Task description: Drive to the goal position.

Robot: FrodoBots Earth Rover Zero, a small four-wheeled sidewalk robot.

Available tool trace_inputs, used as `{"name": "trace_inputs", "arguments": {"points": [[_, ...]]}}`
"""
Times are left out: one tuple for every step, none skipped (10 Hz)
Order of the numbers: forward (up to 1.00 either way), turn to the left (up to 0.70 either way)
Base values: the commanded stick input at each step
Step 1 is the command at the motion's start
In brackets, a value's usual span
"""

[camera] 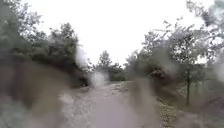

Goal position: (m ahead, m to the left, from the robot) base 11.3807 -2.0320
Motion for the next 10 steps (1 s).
{"name": "trace_inputs", "arguments": {"points": [[0.45,0.0],[0.45,0.0],[0.45,0.0],[0.45,0.0],[0.45,0.05],[0.45,0.25],[0.45,0.27],[0.45,0.27],[0.45,0.13],[0.45,0.0]]}}
